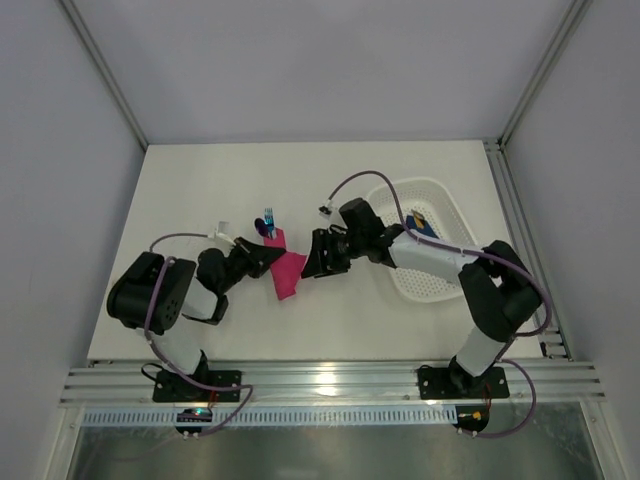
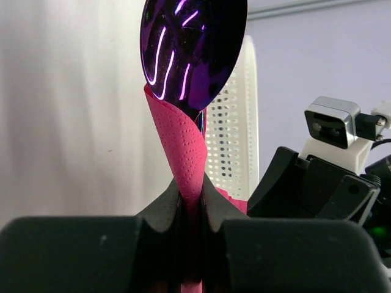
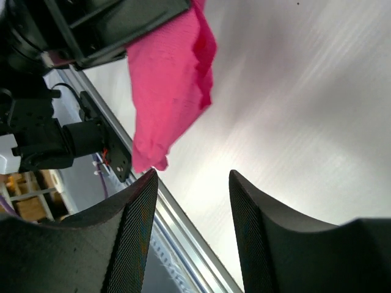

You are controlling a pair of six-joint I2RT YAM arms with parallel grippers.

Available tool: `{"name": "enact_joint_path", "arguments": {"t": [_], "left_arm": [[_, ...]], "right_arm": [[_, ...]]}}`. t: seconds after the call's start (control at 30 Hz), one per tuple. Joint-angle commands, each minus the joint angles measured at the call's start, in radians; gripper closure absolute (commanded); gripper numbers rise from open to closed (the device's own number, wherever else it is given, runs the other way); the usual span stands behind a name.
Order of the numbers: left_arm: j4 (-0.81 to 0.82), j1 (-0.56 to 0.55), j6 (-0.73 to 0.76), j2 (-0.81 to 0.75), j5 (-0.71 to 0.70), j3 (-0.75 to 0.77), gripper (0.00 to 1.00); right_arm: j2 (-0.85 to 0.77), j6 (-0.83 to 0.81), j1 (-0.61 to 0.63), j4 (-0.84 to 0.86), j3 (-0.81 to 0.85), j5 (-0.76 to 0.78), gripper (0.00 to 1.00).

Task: Place the utensils on the paper napkin and roll it up
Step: Pick up the utensils from the center of the board, then roll the napkin.

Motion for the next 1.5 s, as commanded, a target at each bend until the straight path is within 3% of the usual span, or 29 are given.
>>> {"name": "enact_joint_path", "arguments": {"t": [0.0, 0.13, 0.17, 0.3, 0.47, 0.8, 1.07, 1.47], "left_arm": [[0.095, -0.008, 0.076, -0.128, 0.067, 0.012, 1.0], [-0.162, -0.058, 0.239, -0.339, 0.037, 0.043, 1.0], [-0.328, -0.078, 0.283, -0.446, 0.021, 0.07, 1.0], [-0.697, -0.185, 0.486, -0.675, -0.091, 0.156, 1.0], [-0.874, -0.222, 0.549, -0.808, -0.111, 0.209, 1.0], [-0.913, -0.239, 0.529, -0.915, -0.123, 0.216, 1.0], [-0.911, -0.284, 0.52, -0.921, -0.164, 0.255, 1.0], [-0.911, -0.33, 0.508, -0.954, -0.152, 0.294, 1.0]], "right_arm": [[-0.119, -0.132, 0.025, -0.099, -0.026, 0.122, 0.46], [-0.292, -0.214, 0.068, -0.21, -0.032, 0.275, 0.46], [-0.318, -0.222, 0.075, -0.245, -0.022, 0.295, 0.46], [-0.437, -0.248, 0.135, -0.32, 0.023, 0.396, 0.45], [-0.53, -0.234, 0.212, -0.352, 0.054, 0.479, 0.41], [-0.599, -0.205, 0.279, -0.296, 0.086, 0.468, 0.41], [-0.48, -0.2, 0.361, -0.276, 0.178, 0.491, 0.41], [-0.368, -0.193, 0.376, -0.24, 0.222, 0.491, 0.41]]}}
